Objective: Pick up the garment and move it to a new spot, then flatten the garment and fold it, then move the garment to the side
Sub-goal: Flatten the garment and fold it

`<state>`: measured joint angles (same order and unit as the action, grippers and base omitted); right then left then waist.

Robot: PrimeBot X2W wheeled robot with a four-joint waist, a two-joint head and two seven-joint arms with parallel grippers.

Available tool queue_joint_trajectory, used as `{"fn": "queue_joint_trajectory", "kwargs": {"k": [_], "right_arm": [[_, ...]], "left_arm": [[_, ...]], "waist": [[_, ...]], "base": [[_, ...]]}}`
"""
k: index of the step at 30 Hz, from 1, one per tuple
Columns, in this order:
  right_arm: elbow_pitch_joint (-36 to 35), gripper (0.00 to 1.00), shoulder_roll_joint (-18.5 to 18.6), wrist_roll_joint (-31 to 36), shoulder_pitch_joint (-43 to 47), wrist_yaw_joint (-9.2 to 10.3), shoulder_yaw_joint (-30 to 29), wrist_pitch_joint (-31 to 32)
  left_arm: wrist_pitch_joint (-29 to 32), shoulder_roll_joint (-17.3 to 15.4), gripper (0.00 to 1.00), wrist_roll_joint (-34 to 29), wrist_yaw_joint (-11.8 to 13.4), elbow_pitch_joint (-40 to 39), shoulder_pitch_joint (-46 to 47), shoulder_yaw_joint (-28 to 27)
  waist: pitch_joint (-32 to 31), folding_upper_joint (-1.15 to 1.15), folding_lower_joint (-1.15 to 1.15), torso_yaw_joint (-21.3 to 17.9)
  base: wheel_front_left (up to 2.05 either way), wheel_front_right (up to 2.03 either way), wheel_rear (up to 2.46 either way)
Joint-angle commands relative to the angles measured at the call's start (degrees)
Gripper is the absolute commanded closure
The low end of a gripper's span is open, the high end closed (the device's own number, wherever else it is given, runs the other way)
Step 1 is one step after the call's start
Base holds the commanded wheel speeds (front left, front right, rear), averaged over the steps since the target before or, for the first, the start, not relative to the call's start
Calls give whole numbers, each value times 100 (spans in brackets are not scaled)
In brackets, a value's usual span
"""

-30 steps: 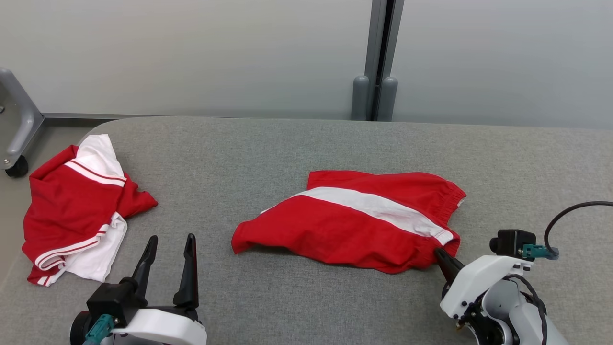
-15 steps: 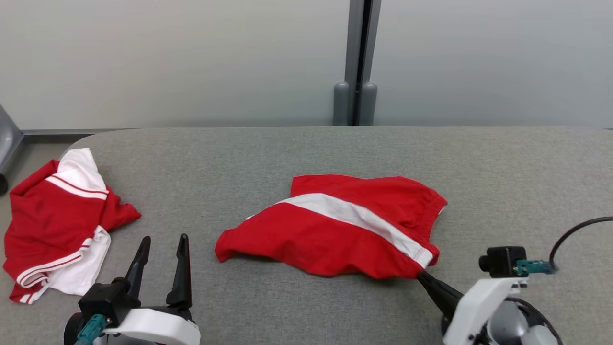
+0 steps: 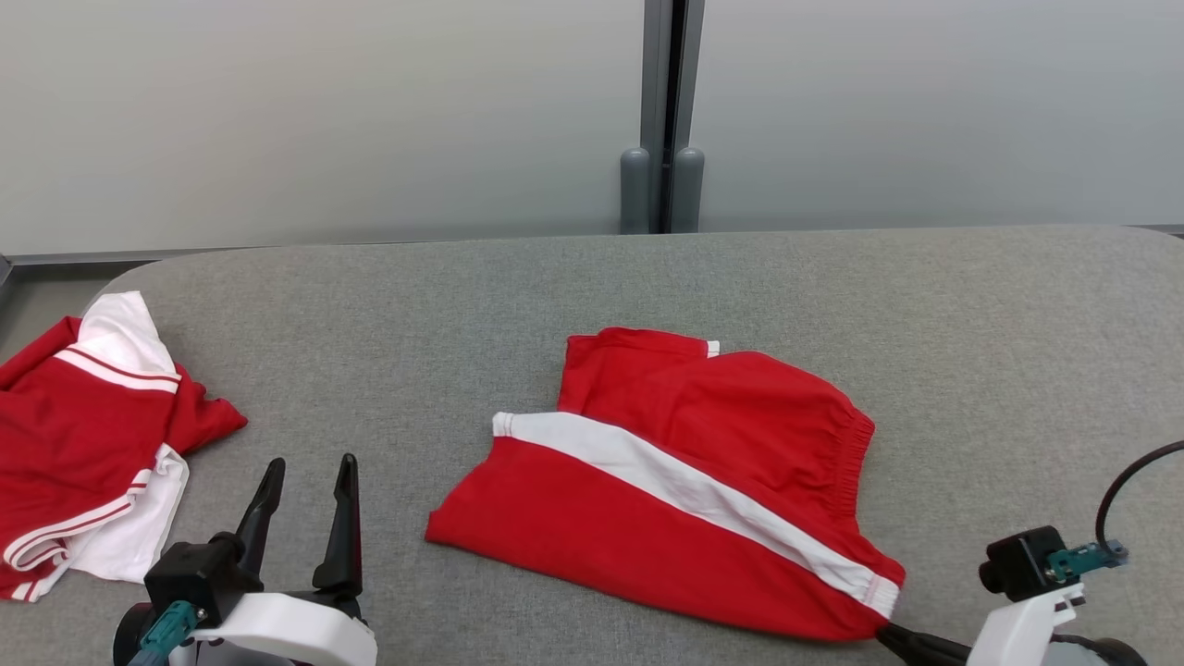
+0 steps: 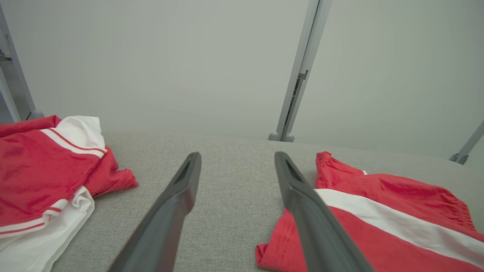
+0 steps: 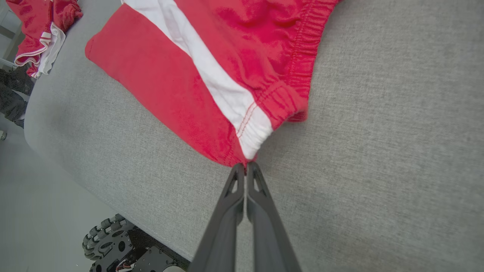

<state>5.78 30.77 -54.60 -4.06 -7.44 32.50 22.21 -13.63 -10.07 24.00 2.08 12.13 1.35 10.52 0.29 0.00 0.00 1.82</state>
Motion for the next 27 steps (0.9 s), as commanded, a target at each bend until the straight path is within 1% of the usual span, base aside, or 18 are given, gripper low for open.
{"fn": "queue_joint_trajectory", "kwargs": {"k": [1, 4, 6, 7, 8, 12, 17, 21, 22, 24, 27], "right_arm": [[10, 100, 174, -65, 5, -9, 48, 7], [104, 100, 416, -66, -133, -9, 90, -114], [213, 100, 469, -59, -199, -9, 82, -248], [306, 71, 469, -66, -218, -9, 52, -310], [396, 0, 440, -94, -231, -9, 38, -348], [624, 0, 286, -164, -244, -9, 66, -397], [839, 0, 190, -164, -299, -9, -146, -523], [824, 0, 232, -216, -289, -9, -388, -487], [808, 0, 253, -209, -289, -9, -484, -523], [771, 0, 275, -177, -271, -9, -667, -556], [665, 0, 287, -105, -233, -9, -936, -612]], "left_arm": [[14, -53, 0, 15, 10, 0, 42, -9], [65, -92, 0, 31, 22, 4, 39, -9], [94, -108, 0, 54, 21, 8, 29, 0], [133, -114, 0, 66, 14, 15, 23, 11], [166, -119, 0, 78, 4, 24, 19, 23], [456, -151, 0, 146, -52, 99, 29, 97], [1273, -238, 0, 293, -119, 241, 216, 248], [1965, -275, 0, 476, -183, 313, 497, 328], [2141, -270, 0, 515, -188, 337, 606, 347], [2425, -209, 0, 614, -110, 391, 842, 340], [2882, -95, 0, 803, -111, 543, 1127, 373]], "waist": [[4, 0, 0, -6], [0, 0, 0, -20], [-11, 0, 0, -28], [-20, 0, 0, -29], [-28, 0, 0, -28], [-56, 0, 0, -29], [-38, 0, 0, -113], [49, 0, 0, -230], [75, 0, 0, -267], [137, 0, 0, -346], [243, 0, 0, -493]], "base": [[0, 0, 0], [0, 0, 0], [0, 0, 0], [0, 0, 0], [0, 0, 0], [0, 0, 0], [0, 0, 0], [0, 0, 0], [0, 0, 0], [0, 0, 0], [0, 0, 0]]}}
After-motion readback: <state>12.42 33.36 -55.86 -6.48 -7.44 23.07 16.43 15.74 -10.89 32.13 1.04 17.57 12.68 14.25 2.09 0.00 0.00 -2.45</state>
